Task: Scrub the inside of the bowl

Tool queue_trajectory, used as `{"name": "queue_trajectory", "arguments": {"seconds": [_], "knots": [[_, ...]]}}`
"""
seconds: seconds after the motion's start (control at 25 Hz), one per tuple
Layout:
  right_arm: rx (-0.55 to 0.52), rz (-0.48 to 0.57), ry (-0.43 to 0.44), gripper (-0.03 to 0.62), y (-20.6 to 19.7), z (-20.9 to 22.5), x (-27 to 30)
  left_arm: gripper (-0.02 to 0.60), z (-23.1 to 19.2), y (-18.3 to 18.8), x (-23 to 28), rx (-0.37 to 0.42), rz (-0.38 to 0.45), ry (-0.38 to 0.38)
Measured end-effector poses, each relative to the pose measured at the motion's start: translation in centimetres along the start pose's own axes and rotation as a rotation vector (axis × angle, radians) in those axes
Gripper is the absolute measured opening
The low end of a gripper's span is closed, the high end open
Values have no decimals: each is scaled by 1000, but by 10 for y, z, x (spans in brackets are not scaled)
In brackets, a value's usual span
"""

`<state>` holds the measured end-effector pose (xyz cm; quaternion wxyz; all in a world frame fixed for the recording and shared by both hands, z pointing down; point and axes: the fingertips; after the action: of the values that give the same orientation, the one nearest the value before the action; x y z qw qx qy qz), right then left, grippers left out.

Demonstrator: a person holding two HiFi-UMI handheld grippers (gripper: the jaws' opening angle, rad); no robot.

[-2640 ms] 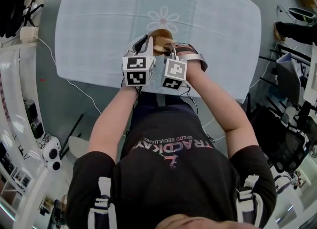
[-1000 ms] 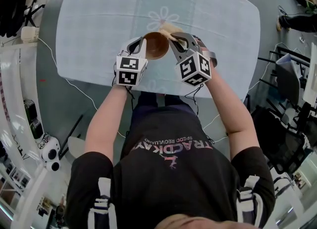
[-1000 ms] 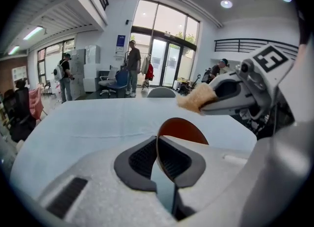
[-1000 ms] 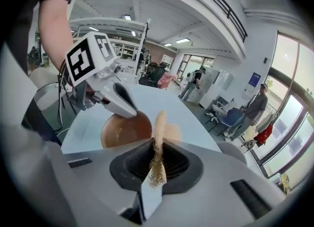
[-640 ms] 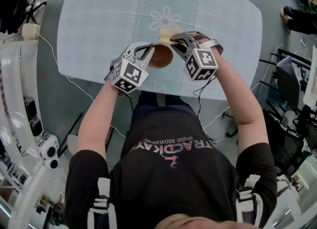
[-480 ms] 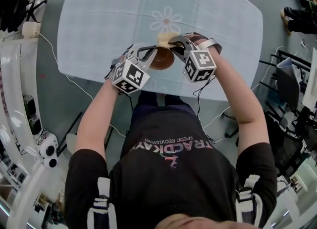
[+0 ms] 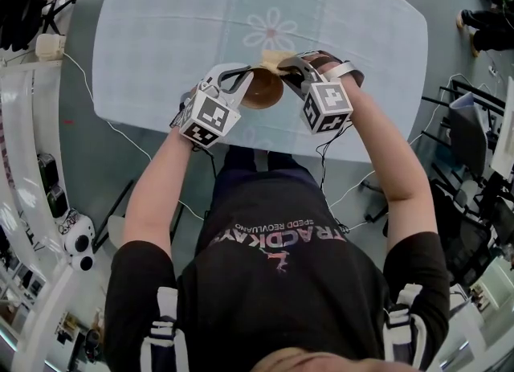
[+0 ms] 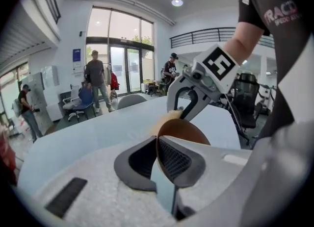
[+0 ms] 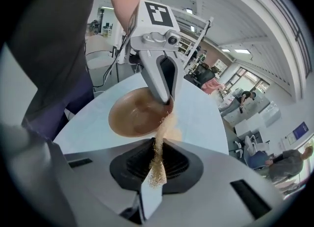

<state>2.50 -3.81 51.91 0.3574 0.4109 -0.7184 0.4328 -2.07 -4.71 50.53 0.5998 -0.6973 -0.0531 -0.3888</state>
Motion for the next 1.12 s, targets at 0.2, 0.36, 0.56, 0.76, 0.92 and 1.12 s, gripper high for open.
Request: {"name": "queue_trajectory", "arguments": {"seconds": [0.2,0.36,0.56,0.76,0.92,1.12], "knots": [[116,-12,-35,32,-10,8,-5,28,-32,5,-6,-317,73,78],[230,-8,-47,32,-13,7,-4,28,-49,-1,-10,-547,118,141],[371,11,-46,32,-10,1,0,28,-58,-14,-12,-782,156,218],[441,31,-20,32,1,-12,8,26,-73,-26,-17,-984,207,329],[465,56,4,32,20,-22,15,26,-76,-22,-19,-1010,228,354],[524,118,18,32,46,-24,21,26,-75,-19,-17,-1044,243,365]]}}
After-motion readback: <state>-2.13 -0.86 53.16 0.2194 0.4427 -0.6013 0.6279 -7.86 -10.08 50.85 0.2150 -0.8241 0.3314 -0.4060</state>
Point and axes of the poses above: the fingertips, and each gripper's own axes: x forward along the fingers, z to its right, y out of its top, and after that the axes turned 5 degrees about -z, right-handed
